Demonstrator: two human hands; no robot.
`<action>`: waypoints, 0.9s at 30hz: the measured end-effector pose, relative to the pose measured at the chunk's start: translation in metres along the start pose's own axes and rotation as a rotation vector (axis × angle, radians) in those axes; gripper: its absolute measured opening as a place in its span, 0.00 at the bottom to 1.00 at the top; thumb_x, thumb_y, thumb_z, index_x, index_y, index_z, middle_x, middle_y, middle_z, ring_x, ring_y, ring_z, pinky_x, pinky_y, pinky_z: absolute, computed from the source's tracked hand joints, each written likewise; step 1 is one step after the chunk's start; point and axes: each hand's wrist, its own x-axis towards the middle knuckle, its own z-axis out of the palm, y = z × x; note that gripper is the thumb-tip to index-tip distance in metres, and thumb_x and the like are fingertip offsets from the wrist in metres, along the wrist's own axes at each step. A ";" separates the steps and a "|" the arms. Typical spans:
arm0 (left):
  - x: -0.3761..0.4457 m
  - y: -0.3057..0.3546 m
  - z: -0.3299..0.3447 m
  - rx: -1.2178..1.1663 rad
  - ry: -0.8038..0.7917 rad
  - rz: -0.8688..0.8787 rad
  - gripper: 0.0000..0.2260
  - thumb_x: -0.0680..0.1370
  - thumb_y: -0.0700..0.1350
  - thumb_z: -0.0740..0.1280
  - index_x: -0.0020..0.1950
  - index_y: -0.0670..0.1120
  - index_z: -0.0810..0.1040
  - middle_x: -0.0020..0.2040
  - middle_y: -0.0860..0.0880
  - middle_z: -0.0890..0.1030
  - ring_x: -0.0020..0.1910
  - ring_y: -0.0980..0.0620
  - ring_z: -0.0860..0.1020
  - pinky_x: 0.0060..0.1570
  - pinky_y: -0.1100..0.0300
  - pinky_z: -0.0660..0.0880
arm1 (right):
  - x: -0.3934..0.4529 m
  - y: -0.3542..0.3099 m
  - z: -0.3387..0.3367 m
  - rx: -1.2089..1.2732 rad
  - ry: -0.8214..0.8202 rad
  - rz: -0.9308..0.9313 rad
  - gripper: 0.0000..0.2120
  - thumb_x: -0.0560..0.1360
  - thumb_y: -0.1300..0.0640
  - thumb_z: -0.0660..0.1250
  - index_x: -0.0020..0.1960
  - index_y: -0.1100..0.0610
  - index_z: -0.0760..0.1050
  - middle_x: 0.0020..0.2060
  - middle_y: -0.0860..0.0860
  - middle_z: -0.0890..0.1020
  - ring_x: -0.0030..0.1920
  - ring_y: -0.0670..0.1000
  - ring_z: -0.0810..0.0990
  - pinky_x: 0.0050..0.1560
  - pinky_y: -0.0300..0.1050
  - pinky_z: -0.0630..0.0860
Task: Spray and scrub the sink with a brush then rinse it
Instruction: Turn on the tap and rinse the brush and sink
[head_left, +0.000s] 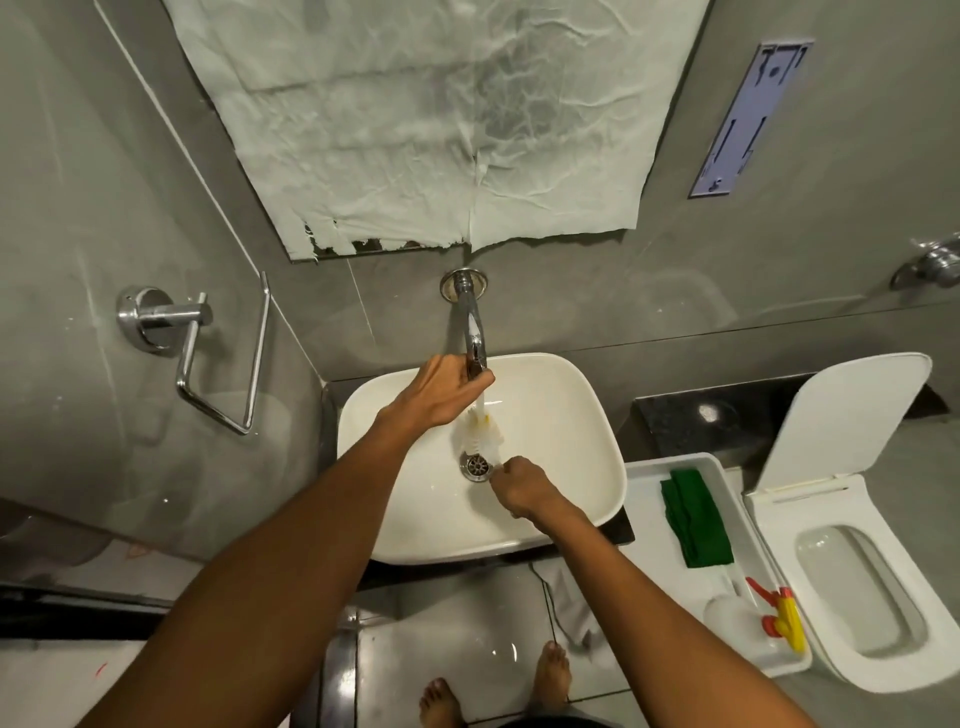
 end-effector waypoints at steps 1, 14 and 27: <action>0.000 -0.003 0.002 -0.006 0.005 0.019 0.18 0.80 0.51 0.66 0.35 0.49 0.63 0.34 0.50 0.65 0.35 0.49 0.61 0.37 0.52 0.65 | 0.001 0.001 0.001 0.002 0.002 -0.014 0.15 0.84 0.53 0.56 0.60 0.61 0.75 0.57 0.60 0.81 0.45 0.57 0.78 0.40 0.44 0.75; 0.002 -0.014 0.005 -0.553 0.045 -0.163 0.17 0.73 0.53 0.83 0.57 0.47 0.87 0.46 0.50 0.89 0.43 0.57 0.85 0.53 0.60 0.77 | -0.003 0.018 -0.001 0.321 -0.034 0.023 0.16 0.86 0.49 0.59 0.63 0.60 0.76 0.46 0.54 0.81 0.38 0.50 0.75 0.38 0.43 0.72; -0.002 -0.019 -0.003 -0.646 -0.049 -0.207 0.06 0.78 0.53 0.77 0.54 0.55 0.88 0.47 0.56 0.90 0.52 0.53 0.80 0.57 0.57 0.75 | -0.006 0.025 -0.001 0.369 -0.001 0.000 0.18 0.86 0.51 0.61 0.62 0.63 0.80 0.40 0.55 0.81 0.34 0.51 0.78 0.35 0.45 0.75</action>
